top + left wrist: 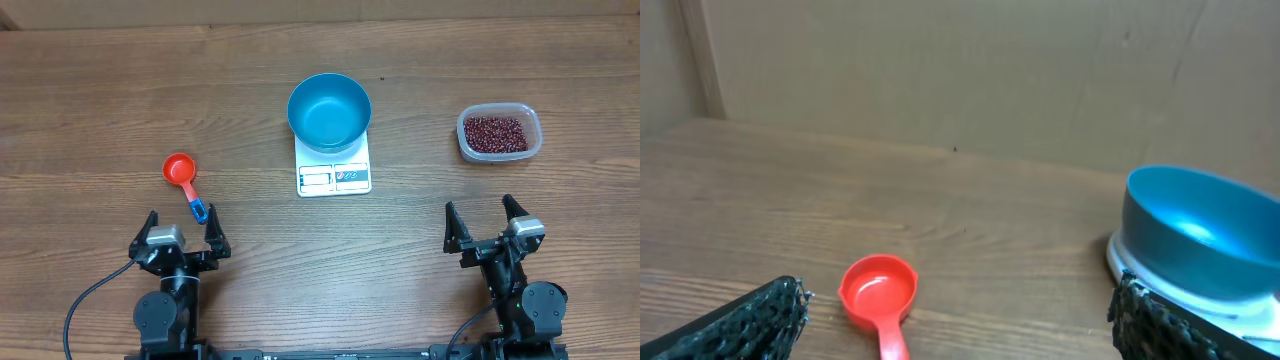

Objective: Scoop item into bowl and weigh 150g on scale

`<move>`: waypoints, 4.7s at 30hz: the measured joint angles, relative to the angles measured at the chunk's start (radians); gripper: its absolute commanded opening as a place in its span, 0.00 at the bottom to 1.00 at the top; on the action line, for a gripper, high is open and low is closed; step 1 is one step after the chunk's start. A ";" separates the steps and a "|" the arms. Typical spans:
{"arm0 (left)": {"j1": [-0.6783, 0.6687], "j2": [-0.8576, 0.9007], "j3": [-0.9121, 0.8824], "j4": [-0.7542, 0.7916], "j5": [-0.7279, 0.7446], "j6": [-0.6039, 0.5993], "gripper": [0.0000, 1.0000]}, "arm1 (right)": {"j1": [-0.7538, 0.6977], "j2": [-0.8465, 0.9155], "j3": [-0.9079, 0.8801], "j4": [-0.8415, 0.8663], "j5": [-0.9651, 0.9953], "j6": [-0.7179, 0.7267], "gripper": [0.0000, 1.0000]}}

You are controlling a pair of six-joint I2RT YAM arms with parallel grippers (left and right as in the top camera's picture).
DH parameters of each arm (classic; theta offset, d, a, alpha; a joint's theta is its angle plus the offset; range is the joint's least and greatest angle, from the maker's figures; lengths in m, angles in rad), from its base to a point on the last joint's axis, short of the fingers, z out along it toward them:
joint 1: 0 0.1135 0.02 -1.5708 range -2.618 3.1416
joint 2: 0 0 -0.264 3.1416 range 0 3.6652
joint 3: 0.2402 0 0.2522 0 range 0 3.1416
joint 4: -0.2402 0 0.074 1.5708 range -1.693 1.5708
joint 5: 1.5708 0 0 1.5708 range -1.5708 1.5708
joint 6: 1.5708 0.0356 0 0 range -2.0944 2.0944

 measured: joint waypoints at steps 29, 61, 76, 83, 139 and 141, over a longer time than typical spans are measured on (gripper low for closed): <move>0.000 0.116 0.261 -0.257 0.077 0.032 1.00 | 0.000 0.000 0.000 0.000 0.000 0.000 1.00; 0.000 0.711 0.753 -0.531 0.184 0.035 1.00 | 0.000 0.000 0.000 0.000 0.000 0.001 1.00; 0.000 0.962 1.022 -0.757 0.192 0.085 1.00 | 0.000 0.000 0.000 0.000 0.000 0.000 1.00; 0.000 0.990 1.026 -0.796 0.192 0.089 1.00 | 0.000 0.000 0.000 0.000 0.000 0.000 1.00; 0.159 1.845 1.287 -0.745 -0.050 0.011 0.63 | 0.000 0.000 0.000 0.000 0.000 0.001 1.00; 0.159 1.866 1.287 -0.716 -0.063 0.018 0.62 | 0.000 0.000 0.000 0.000 0.000 0.000 1.00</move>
